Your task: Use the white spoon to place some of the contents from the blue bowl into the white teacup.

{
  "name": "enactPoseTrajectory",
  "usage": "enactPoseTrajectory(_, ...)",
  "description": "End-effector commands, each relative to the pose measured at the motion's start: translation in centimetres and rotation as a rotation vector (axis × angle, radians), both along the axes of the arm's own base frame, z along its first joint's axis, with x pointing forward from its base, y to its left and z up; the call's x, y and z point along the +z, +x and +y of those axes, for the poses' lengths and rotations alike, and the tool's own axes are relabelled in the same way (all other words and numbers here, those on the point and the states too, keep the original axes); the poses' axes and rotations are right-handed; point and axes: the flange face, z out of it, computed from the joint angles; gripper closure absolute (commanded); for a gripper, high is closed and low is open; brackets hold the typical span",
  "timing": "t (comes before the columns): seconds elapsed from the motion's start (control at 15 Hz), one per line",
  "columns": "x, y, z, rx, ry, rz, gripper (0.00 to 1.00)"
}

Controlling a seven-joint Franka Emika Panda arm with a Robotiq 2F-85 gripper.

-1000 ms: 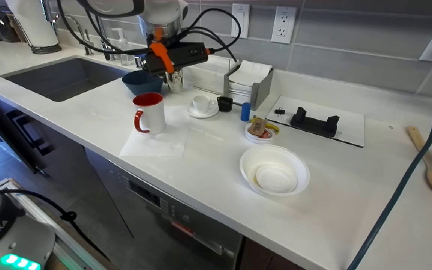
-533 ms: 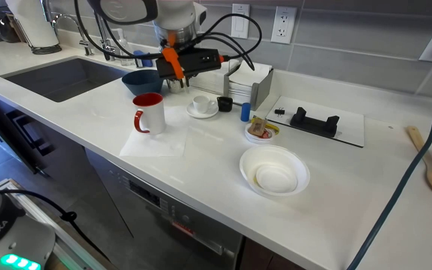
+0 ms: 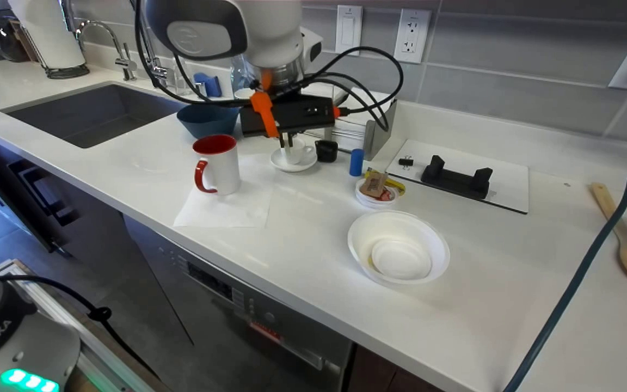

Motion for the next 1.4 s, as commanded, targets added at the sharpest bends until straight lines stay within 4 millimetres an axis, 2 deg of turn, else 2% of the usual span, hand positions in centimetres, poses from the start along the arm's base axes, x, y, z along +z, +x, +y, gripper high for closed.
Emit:
enactPoseTrajectory(0.0,-0.5,0.6,-1.0,-0.049,-0.02,0.013,0.97)
enactPoseTrajectory(0.4,-1.1,1.1,-0.8,-0.069,-0.039,0.043,0.97)
enactPoseTrajectory(1.33,-0.7,3.3,0.8,-0.061,-0.121,0.11,0.97)
